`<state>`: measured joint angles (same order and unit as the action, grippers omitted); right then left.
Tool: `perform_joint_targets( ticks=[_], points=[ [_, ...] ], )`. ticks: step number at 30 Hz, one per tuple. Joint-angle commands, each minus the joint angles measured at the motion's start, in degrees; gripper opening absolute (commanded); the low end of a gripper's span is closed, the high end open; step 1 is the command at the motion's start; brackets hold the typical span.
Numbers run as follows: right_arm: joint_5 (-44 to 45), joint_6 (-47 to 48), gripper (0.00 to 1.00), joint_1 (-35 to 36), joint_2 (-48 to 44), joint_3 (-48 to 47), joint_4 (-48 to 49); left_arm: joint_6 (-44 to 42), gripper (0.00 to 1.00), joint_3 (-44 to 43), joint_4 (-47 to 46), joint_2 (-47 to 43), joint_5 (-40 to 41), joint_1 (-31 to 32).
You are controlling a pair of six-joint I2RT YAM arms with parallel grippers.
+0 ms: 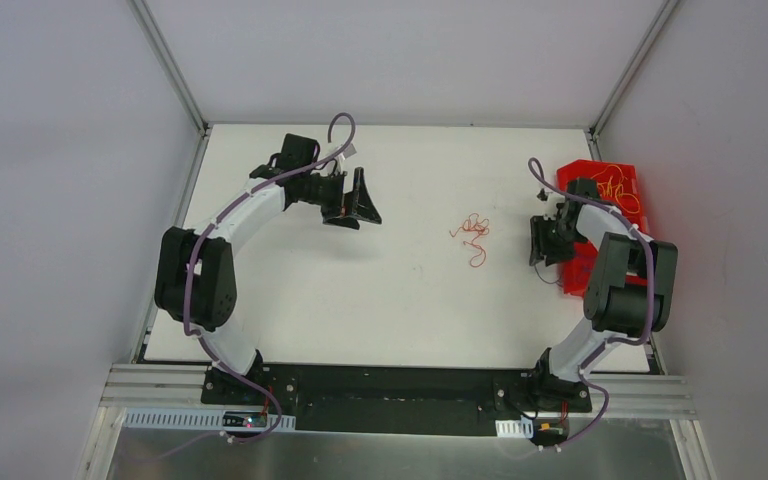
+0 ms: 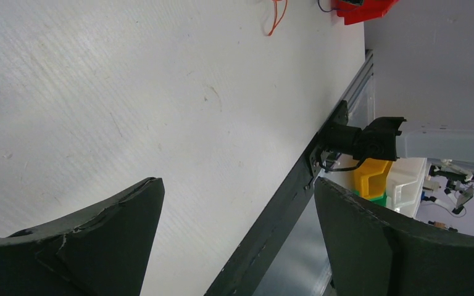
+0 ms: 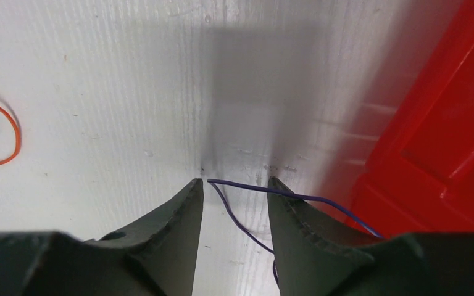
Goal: Untangle the cables
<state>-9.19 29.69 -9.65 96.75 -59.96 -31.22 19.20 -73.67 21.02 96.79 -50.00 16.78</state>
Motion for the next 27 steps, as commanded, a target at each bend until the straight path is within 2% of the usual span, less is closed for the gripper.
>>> perform_joint_targets(
  ticks=[1,9,15,18,22,23,27],
  points=[
    [-0.12,-1.77,0.45,0.42,0.62,-1.29,0.29,1.82,0.95,-0.12,-2.46,0.94,-2.44,-0.42],
    [-4.57,-1.45,0.48,1.22,-0.36,0.8,0.37,4.0,0.96,0.53,-4.73,2.12,-3.58,-0.43],
    [-5.85,1.56,0.5,1.48,1.09,-1.66,-2.43,5.55,0.95,1.65,-6.6,2.78,-4.36,-0.43],
    [-5.0,3.3,0.37,1.48,2.39,-3.05,-4.73,5.89,0.95,2.1,-7.25,2.83,-4.5,-0.47],
    [-4.6,4.85,0.04,1.48,2.18,-2.8,-6.53,6.55,0.95,2.35,-8.11,3.3,-4.74,-0.67],
    [-4.35,5.16,0.0,1.48,1.75,-2.77,-6.85,6.74,0.95,2.43,-8.29,3.38,-4.83,-0.69],
    [-4.1,7.96,0.0,0.71,-1.72,-3.59,-10.31,7.01,0.95,2.98,-8.95,3.27,-4.97,-0.82]
  ],
)
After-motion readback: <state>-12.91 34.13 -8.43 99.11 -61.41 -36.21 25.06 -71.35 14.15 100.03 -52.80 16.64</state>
